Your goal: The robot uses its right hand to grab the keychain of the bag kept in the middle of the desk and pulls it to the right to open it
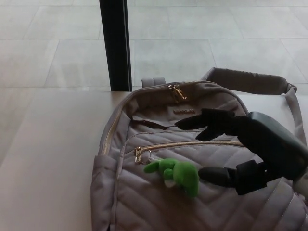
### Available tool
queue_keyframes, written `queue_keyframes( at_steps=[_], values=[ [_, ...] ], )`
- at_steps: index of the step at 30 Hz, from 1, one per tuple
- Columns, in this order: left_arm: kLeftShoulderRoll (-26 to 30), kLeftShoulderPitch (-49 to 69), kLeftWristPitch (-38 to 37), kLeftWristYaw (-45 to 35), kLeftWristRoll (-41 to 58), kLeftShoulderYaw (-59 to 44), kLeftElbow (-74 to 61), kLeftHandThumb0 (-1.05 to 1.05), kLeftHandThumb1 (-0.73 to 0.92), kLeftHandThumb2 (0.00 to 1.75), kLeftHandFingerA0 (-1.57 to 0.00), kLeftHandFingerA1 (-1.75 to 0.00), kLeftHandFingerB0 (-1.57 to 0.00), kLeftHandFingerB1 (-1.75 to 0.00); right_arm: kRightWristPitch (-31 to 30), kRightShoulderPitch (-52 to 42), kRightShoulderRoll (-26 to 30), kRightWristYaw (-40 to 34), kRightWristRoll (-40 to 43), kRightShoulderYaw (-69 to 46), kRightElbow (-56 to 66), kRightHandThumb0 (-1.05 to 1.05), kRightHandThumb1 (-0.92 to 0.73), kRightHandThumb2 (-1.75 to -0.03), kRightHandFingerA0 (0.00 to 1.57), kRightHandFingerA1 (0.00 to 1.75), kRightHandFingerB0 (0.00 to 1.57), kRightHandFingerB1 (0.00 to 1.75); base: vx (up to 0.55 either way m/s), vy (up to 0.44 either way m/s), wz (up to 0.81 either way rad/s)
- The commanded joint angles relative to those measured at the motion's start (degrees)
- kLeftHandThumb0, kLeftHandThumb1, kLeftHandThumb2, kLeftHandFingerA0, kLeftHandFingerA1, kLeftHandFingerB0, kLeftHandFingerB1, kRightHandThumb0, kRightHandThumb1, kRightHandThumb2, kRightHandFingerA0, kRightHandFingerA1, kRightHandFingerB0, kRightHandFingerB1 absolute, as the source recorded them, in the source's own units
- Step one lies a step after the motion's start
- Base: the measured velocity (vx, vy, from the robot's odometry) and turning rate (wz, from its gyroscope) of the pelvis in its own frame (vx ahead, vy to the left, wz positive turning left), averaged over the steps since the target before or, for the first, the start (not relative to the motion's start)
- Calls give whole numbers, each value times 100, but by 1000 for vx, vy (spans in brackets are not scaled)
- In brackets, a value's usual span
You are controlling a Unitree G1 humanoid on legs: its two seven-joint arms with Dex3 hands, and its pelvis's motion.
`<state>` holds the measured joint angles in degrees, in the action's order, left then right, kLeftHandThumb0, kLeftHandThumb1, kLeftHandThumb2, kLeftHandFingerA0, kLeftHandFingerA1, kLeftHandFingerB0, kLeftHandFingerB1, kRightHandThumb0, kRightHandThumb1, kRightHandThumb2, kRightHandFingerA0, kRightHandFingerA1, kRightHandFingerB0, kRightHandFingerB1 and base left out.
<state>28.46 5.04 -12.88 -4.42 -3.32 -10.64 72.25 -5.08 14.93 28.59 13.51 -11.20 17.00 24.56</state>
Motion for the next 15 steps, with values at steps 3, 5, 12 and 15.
queue_keyframes(
  at_steps=[3,5,12,15],
  values=[
    [128,2,-78,-61,10,8,43,-53,60,58,-65,-56,-54,-42,450,-164,83,-177,-1275,365,7,-82,-53,-79,62,74,46,49,0,0,0],
    [129,9,-105,-75,12,6,41,-55,60,58,-65,-56,-54,-42,426,-200,64,-178,-1386,412,52,-78,-68,-61,63,74,50,42,0,0,0],
    [122,32,-174,-70,9,6,28,-55,61,58,-68,-58,-55,-42,721,-555,22,-418,-1842,588,135,-80,-69,-61,68,73,54,41,0,0,0],
    [141,12,-99,6,-95,109,11,-57,63,59,-73,-69,-55,-40,518,-730,156,-425,-2133,456,62,-80,-72,-62,64,77,52,41,0,0,0]
  ],
)
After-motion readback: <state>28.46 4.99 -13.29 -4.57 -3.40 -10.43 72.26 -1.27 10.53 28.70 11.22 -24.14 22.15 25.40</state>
